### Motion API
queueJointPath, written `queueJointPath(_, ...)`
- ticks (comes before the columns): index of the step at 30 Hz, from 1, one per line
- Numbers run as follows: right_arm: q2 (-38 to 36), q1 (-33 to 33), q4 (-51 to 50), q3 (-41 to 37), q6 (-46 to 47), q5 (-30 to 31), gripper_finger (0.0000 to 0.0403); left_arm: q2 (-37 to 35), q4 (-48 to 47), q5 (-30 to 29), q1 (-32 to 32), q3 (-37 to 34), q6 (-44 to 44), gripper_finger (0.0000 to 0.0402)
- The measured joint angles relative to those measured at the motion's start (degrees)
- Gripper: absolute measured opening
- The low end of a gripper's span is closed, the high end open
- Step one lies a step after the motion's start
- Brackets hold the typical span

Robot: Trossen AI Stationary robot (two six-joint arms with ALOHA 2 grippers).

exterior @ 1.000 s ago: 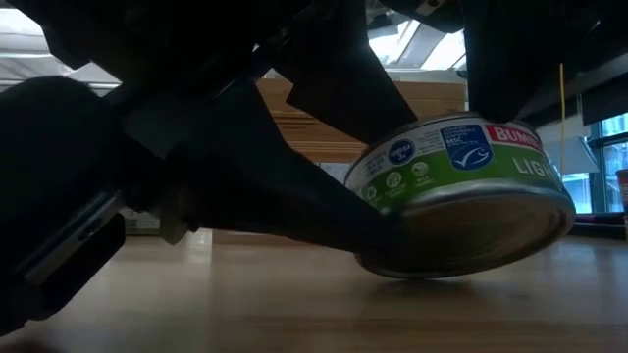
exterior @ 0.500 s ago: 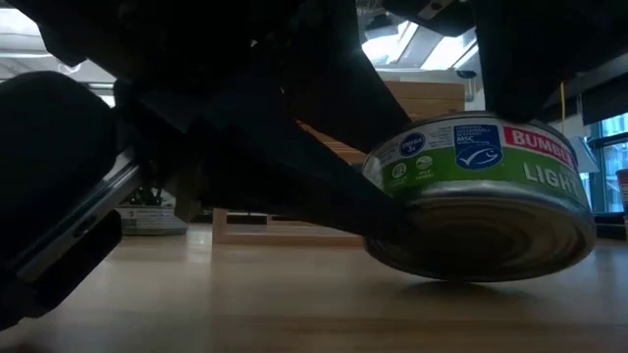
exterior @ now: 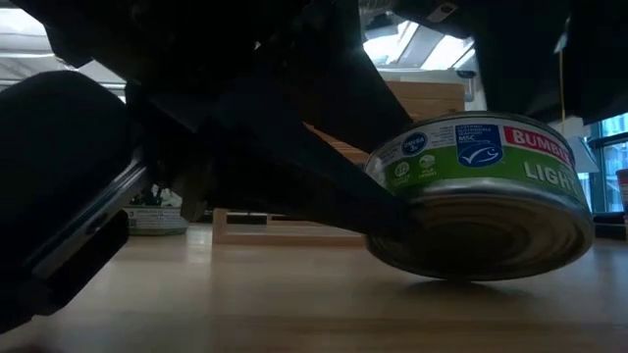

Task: Stack canned seafood by type on shelf
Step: Stack the green tuna can on top of the green tuna can on the shelf

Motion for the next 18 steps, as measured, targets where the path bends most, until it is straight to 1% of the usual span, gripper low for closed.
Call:
queueJointPath(3, -1.7, 0.4, -2.2, 0.0, 0.2, 0.4, 0.0141, 0.0, 0.2, 0.0, 0.0, 0.0, -0.1, 0.0140)
queueJointPath(8, -5.5, 1.3, -4.0, 0.0, 0.2, 4.7, 0.0142, -0.4, 0.4, 0.1, 0.0, 0.0, -0.6, 0.0140)
queueJointPath(12, -8.4, 2.1, -6.1, 0.0, 0.2, 6.9, 0.0142, -1.5, 0.4, -0.5, 0.0, 0.0, -1.6, 0.0140)
queueJointPath(15, -10.2, 2.5, -8.3, 0.0, 0.2, 10.5, 0.0143, -2.3, 0.3, -1.4, 0.0, 0.0, -1.5, 0.0140)
queueJointPath(18, -11.5, 3.1, -10.6, 0.0, 0.2, 14.3, 0.0143, -3.3, 0.0, -3.5, 0.0, 0.0, -1.0, 0.0140)
